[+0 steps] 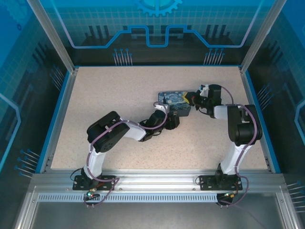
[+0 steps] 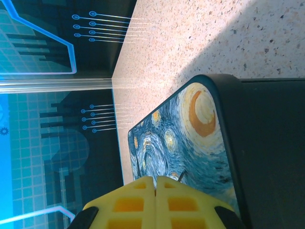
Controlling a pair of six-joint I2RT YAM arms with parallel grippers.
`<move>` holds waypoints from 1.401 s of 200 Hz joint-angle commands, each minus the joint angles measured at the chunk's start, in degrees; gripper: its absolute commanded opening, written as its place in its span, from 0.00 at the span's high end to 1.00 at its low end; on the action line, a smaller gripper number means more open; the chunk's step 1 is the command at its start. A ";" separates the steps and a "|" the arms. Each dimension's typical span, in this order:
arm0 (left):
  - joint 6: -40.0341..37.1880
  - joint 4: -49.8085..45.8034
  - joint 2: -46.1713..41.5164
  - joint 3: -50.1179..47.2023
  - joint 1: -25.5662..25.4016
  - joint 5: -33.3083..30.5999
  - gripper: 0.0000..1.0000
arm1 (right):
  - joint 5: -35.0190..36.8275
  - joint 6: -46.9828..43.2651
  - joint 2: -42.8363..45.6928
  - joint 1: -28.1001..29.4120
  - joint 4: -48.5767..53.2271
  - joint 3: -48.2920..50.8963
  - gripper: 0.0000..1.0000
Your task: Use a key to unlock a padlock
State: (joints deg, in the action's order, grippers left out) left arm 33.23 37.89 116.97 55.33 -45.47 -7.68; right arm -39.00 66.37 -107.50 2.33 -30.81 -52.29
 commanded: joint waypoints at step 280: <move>13.12 12.40 8.28 7.29 1.10 4.31 0.32 | 0.86 -1.23 -4.70 0.75 0.13 1.14 1.00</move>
State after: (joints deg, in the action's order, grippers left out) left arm 42.65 41.76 123.63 63.44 -44.71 -5.45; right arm -38.87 66.35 -109.54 2.57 -35.11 -52.18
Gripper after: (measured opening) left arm 0.693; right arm 0.062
